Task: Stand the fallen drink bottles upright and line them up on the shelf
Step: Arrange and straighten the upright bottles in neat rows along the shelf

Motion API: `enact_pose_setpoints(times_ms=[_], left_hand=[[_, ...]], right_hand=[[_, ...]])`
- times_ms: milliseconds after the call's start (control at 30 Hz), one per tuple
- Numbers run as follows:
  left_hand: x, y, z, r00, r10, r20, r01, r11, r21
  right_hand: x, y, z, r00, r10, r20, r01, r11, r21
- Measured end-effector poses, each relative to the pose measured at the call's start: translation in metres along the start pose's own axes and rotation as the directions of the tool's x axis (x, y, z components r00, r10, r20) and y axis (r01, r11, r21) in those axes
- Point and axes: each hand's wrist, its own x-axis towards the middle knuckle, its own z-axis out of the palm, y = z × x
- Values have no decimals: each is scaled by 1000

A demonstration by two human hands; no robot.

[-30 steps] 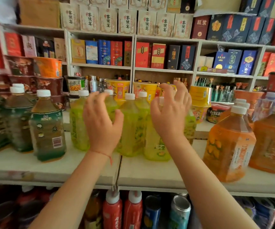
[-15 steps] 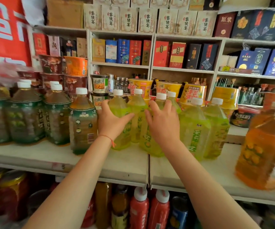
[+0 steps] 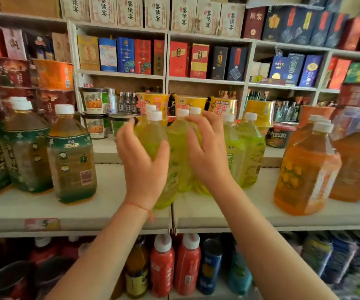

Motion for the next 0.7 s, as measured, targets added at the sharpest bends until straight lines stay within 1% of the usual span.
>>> enact_pose_setpoints(times_ms=[33, 67, 100, 133, 167, 200, 233, 267, 333, 400, 433, 467, 500, 567, 600, 633, 700], left_hand=[[-6, 6, 4, 979, 190, -68, -185, 980, 77], [-13, 15, 13, 931, 353, -88, -342, 932, 118], [-19, 24, 22, 881, 468, -70, -458, 880, 122], [-24, 32, 33, 846, 532, -34, -527, 844, 102], [-30, 40, 46, 833, 552, 21, -552, 831, 69], [-37, 49, 62, 838, 537, 96, -541, 841, 25], [-45, 57, 76, 850, 495, 181, -501, 865, -16], [-52, 62, 90, 864, 425, 269, -431, 901, -39], [-69, 69, 123, 873, 242, 424, -241, 969, -56], [-85, 80, 160, 850, 82, 521, -49, 996, -77], [-92, 84, 176, 840, 27, 542, 34, 994, -102], [-98, 88, 193, 836, -13, 549, 100, 987, -127], [-103, 92, 209, 840, -42, 541, 153, 975, -162], [-111, 95, 237, 869, -113, 482, 233, 952, -196], [-114, 95, 245, 888, -146, 435, 248, 950, -189], [-116, 97, 252, 904, -168, 392, 268, 939, -217], [-120, 93, 257, 926, -194, 324, 283, 924, -257]], right_hand=[[-1, 1, -9, 998, -42, -38, 40, 998, -49], [-2, 4, -21, 993, -85, -80, 76, 991, -108], [-2, 8, -35, 983, -129, -128, 107, 980, -169], [-2, 13, -49, 970, -168, -178, 127, 967, -223], [-1, 19, -65, 953, -199, -229, 135, 954, -268], [-1, 28, -84, 936, -215, -278, 126, 944, -306], [-1, 36, -101, 921, -218, -323, 107, 939, -328], [-2, 45, -116, 907, -216, -361, 89, 937, -337], [-4, 64, -147, 883, -201, -423, 57, 943, -329], [-5, 90, -182, 883, -150, -444, 19, 958, -286], [-6, 103, -196, 902, -110, -417, 0, 967, -256], [-7, 116, -211, 933, -51, -357, -30, 976, -218], [-7, 127, -223, 963, 26, -267, -76, 981, -178], [-13, 146, -241, 987, 156, -49, -161, 978, -133], [-17, 153, -245, 983, 179, 46, -172, 976, -131], [-21, 159, -249, 977, 177, 118, -161, 978, -134], [-30, 165, -251, 973, 135, 187, -114, 986, -122]])
